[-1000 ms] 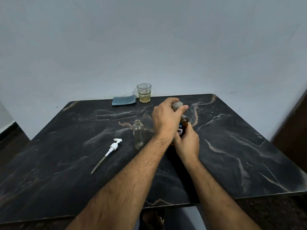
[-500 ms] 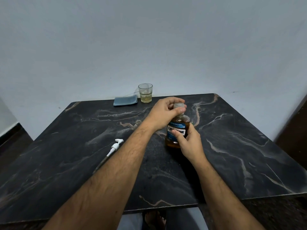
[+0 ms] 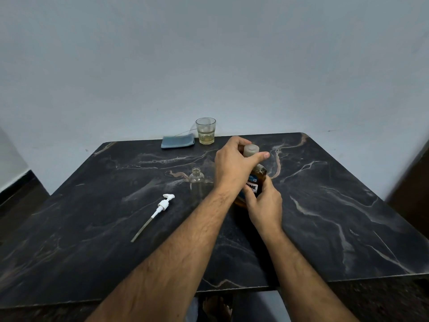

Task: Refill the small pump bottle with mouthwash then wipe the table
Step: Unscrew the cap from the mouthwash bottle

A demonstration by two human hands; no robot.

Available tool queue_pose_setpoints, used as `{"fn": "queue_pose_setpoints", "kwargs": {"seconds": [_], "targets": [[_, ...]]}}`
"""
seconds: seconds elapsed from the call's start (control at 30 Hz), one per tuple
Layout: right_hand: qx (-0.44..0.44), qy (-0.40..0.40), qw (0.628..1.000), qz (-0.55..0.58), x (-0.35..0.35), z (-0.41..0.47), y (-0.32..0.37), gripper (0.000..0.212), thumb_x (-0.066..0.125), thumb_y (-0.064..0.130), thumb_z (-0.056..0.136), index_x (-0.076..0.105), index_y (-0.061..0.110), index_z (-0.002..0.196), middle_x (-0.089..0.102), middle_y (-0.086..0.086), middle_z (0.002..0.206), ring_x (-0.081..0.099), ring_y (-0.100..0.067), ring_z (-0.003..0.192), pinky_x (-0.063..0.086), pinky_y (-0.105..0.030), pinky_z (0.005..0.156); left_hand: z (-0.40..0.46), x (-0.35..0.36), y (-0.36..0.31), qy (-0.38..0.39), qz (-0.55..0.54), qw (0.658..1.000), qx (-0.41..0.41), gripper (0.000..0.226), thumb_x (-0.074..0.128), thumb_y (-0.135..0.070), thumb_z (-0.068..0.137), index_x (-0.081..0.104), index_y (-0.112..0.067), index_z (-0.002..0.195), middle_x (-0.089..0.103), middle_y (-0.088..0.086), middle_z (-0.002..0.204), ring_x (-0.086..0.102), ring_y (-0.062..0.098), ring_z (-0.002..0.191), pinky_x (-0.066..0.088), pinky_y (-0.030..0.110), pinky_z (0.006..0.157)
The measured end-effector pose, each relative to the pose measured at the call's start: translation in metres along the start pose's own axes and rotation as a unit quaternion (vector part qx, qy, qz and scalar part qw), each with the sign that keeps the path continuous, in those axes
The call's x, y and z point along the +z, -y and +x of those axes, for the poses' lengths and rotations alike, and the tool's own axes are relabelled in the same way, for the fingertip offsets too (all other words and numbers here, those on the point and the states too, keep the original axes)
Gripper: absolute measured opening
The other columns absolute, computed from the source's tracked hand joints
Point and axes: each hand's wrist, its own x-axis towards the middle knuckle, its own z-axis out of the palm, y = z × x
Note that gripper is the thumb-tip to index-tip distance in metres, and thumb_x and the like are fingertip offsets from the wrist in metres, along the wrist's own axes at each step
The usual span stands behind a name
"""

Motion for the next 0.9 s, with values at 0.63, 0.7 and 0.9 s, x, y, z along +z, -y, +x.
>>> {"fn": "queue_pose_setpoints", "kwargs": {"seconds": [0.63,0.7,0.9], "targets": [[-0.002,0.012,1.000,0.028,-0.001,-0.001,-0.002,0.039,0.070,0.047,0.081,0.062,0.026,0.113,0.072,0.011,0.098,0.068,-0.009,0.093,0.057,-0.038,0.082,0.005,-0.006,0.003,0.016,-0.038,0.999,-0.001,0.040,0.089,-0.048,0.059,0.060,-0.032,0.081,0.071,-0.013,0.079,0.064,-0.003,0.073,0.049,0.014,0.064],[0.001,0.016,0.999,0.029,-0.001,0.000,-0.003,0.038,0.072,0.046,0.081,0.062,0.027,0.113,0.072,0.011,0.099,0.068,-0.008,0.093,0.057,-0.039,0.083,0.003,-0.003,0.000,0.006,-0.036,0.999,-0.002,0.041,0.088,-0.051,0.059,0.058,-0.033,0.081,0.070,-0.013,0.080,0.064,-0.002,0.074,0.050,0.018,0.065],[0.001,0.017,1.000,0.023,-0.002,-0.001,-0.002,0.043,0.067,0.054,0.078,0.061,0.028,0.112,0.072,0.011,0.100,0.068,-0.008,0.094,0.057,-0.040,0.083,0.010,-0.008,-0.003,0.032,-0.132,0.990,-0.034,0.033,0.086,-0.039,0.070,0.065,-0.025,0.092,0.074,-0.004,0.090,0.071,0.011,0.086,0.059,0.031,0.079]]}}
